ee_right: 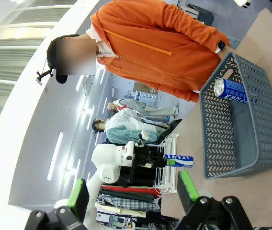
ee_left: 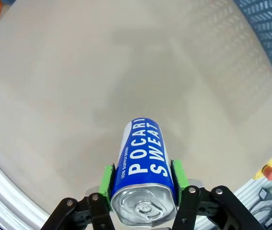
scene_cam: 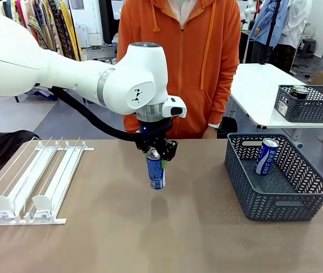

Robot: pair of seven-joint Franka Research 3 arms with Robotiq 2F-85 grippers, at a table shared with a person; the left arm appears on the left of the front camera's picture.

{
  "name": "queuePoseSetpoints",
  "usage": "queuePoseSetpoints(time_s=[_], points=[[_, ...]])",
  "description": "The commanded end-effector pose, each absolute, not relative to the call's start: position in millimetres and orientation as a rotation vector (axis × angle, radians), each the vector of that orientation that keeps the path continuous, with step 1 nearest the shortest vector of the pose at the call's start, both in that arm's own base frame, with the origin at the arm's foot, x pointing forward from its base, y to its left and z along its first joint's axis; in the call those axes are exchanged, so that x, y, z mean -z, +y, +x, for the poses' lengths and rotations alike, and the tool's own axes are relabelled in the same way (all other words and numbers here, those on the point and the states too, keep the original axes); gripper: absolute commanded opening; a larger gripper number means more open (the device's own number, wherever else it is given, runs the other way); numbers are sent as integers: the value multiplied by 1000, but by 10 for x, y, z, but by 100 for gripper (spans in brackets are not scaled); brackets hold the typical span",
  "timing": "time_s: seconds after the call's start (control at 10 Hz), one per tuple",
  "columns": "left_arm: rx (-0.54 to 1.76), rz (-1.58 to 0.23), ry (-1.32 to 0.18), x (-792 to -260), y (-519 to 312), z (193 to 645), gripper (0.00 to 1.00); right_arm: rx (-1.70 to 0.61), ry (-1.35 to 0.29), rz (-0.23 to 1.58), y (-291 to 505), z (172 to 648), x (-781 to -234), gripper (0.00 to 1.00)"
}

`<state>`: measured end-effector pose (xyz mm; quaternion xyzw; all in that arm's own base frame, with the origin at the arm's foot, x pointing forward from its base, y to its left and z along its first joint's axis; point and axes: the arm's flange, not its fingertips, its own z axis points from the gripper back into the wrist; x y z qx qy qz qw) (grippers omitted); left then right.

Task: Retrieve and store the cans from the dispenser.
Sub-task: Pick up one can from the Automatic Can Dispenser and place it in the middle of the table.

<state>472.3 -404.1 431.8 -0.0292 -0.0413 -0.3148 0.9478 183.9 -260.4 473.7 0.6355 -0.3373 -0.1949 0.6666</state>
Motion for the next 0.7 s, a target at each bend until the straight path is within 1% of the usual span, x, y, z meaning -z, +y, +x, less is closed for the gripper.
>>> queuePoseSetpoints(time_s=[0.0,0.6], points=[[613,-48,-59,-4349,-4072,4754,0,433,-782,1448,-2612,1869,-4780,100],[608,-24,-2,-4084,-4032,4784,0,433,-782,1448,-2612,1869,-4780,100]])
